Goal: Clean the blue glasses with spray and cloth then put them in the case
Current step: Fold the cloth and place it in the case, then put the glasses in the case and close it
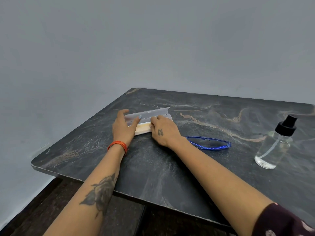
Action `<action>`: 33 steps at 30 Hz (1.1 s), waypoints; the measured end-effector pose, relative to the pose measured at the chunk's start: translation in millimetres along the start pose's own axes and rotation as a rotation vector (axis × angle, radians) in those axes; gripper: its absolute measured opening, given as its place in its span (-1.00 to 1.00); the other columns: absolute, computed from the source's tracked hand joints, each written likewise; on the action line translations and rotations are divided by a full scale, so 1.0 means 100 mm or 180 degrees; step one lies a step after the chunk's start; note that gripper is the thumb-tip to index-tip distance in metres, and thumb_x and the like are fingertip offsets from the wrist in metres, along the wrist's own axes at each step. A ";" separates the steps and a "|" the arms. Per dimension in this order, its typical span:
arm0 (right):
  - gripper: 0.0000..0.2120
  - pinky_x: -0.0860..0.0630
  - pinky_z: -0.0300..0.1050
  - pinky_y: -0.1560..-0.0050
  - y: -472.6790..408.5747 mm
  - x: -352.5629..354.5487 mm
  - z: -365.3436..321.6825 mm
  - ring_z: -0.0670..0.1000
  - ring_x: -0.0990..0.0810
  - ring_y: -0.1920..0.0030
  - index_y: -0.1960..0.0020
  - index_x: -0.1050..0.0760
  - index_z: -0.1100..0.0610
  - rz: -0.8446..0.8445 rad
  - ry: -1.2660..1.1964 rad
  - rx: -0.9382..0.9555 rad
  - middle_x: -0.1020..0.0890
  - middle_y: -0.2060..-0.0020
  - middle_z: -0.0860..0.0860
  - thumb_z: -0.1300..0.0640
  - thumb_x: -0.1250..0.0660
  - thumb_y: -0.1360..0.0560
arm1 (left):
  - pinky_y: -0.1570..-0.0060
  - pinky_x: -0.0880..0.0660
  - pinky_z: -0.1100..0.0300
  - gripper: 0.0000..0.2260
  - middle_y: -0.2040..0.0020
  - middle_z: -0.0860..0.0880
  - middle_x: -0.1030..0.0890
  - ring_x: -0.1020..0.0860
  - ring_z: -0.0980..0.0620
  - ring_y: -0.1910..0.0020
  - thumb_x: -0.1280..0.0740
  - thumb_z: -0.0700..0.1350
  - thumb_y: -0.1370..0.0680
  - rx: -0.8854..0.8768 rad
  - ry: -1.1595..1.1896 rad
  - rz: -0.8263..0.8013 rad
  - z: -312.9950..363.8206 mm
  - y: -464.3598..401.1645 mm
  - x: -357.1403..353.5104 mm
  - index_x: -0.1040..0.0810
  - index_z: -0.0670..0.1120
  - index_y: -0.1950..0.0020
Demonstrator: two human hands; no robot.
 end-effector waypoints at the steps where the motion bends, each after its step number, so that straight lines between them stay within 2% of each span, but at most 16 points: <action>1: -0.73 -0.39 -0.04 -0.02 0.02 0.00 0.00 0.21 -0.47 -0.10 -0.15 -0.40 0.22 0.0013 -0.0022 0.0006 -0.52 -0.07 0.19 0.09 -0.05 -0.61 | -0.04 -0.35 0.20 -0.58 -0.18 -0.14 -0.51 -0.47 -0.07 -0.16 -0.35 0.07 -0.48 0.0001 0.0017 -0.0002 0.01 0.00 0.00 -0.41 -0.09 -0.25; 4: -0.75 -0.38 -0.05 0.01 0.06 0.01 0.00 0.21 -0.46 -0.09 -0.13 -0.40 0.22 0.0048 -0.0073 0.0004 -0.52 -0.06 0.19 0.11 -0.05 -0.61 | 0.02 -0.32 0.22 -0.74 -0.12 -0.08 -0.55 -0.46 0.00 -0.10 -0.32 0.04 -0.50 -0.0156 0.0072 -0.0007 0.05 0.02 0.00 -0.51 -0.10 -0.08; 7: -0.77 -0.35 -0.06 0.05 0.11 0.05 0.00 0.21 -0.47 -0.07 -0.12 -0.40 0.23 0.0084 -0.0088 0.0018 -0.52 -0.05 0.19 0.14 -0.05 -0.60 | 0.05 -0.30 0.22 -0.81 -0.03 -0.04 -0.56 -0.44 0.05 -0.03 -0.32 0.03 -0.50 -0.0330 0.0244 -0.0006 0.10 0.04 0.00 -0.50 -0.09 0.03; 12: -0.78 -0.39 -0.03 -0.07 0.24 0.25 0.01 0.18 -0.49 -0.10 -0.15 -0.43 0.22 0.0081 -0.0190 0.0078 -0.53 -0.10 0.16 0.18 -0.11 -0.57 | 0.04 -0.30 0.20 -0.83 0.01 0.00 -0.53 -0.43 0.06 -0.01 -0.30 0.02 -0.51 -0.0498 0.0330 -0.0079 0.17 0.11 0.00 -0.47 -0.07 0.06; 17: -0.78 -0.35 -0.12 -0.13 0.48 0.64 0.18 0.07 -0.49 -0.15 -0.16 -0.49 0.13 0.0648 -0.0521 0.0244 -0.57 -0.13 0.05 0.19 -0.24 -0.52 | 0.01 -0.32 0.17 -0.81 0.01 0.01 -0.51 -0.42 0.06 0.00 -0.28 0.05 -0.52 -0.0427 0.0346 -0.0238 0.19 0.15 -0.01 -0.46 -0.07 0.05; 21: -0.83 -0.48 -0.14 -0.02 0.75 0.89 0.43 -0.01 -0.59 0.05 -0.02 -0.57 0.10 0.1127 -0.0632 0.0145 -0.66 0.08 0.00 0.22 -0.32 -0.44 | 0.03 -0.31 0.18 -0.80 0.01 0.01 -0.51 -0.42 0.06 0.00 -0.28 0.05 -0.52 -0.0400 0.0324 -0.0248 0.20 0.17 0.00 -0.46 -0.08 0.06; 23: -0.89 -0.48 -0.32 0.09 0.91 0.95 0.56 -0.09 -0.57 0.19 0.07 -0.60 0.09 0.1188 -0.0613 0.0046 -0.66 0.19 -0.04 0.21 -0.37 -0.42 | 0.02 -0.31 0.18 -0.80 0.00 0.00 -0.51 -0.42 0.06 -0.01 -0.28 0.06 -0.52 -0.0406 0.0285 -0.0271 0.21 0.17 0.00 -0.46 -0.07 0.05; 25: -0.93 -0.38 -0.49 0.19 1.06 0.94 0.66 -0.15 -0.52 0.27 0.12 -0.62 0.09 0.1091 -0.0557 -0.0077 -0.65 0.25 -0.05 0.20 -0.40 -0.41 | 0.02 -0.31 0.18 -0.79 -0.01 0.00 -0.51 -0.42 0.06 -0.02 -0.28 0.06 -0.52 -0.0422 0.0273 -0.0290 0.21 0.17 -0.01 -0.47 -0.07 0.05; 26: -0.93 -0.40 -0.44 0.20 1.13 0.92 0.70 -0.13 -0.53 0.29 0.13 -0.64 0.09 0.1035 -0.0482 -0.0103 -0.66 0.26 -0.03 0.20 -0.40 -0.41 | 0.01 -0.31 0.18 -0.79 -0.01 0.00 -0.51 -0.42 0.05 -0.02 -0.28 0.06 -0.52 -0.0428 0.0269 -0.0292 0.21 0.17 -0.01 -0.47 -0.08 0.04; 28: -0.92 -0.49 -0.22 0.17 1.24 0.84 0.78 -0.02 -0.60 0.25 0.13 -0.66 0.09 0.0895 -0.0244 -0.0126 -0.69 0.24 0.01 0.20 -0.40 -0.41 | 0.00 -0.32 0.17 -0.79 -0.02 0.01 -0.51 -0.42 0.05 -0.02 -0.28 0.06 -0.52 -0.0428 0.0258 -0.0294 0.21 0.17 -0.01 -0.48 -0.08 0.04; 33: -0.81 -0.52 -0.03 0.07 1.27 0.67 0.84 0.13 -0.61 0.08 -0.03 -0.62 0.07 0.0448 0.0345 -0.0033 -0.68 0.12 0.07 0.12 -0.27 -0.49 | -0.02 -0.35 0.15 -0.78 -0.02 0.02 -0.53 -0.47 0.02 -0.04 -0.29 0.09 -0.50 -0.0398 0.0298 -0.0290 0.19 0.16 -0.02 -0.49 -0.06 0.05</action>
Point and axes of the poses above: each hand's wrist, its own y-axis away from the middle knuckle, its own x-axis out of the back of the hand, z = x × y, the point moved 2 cm from there along -y, towards the middle knuckle
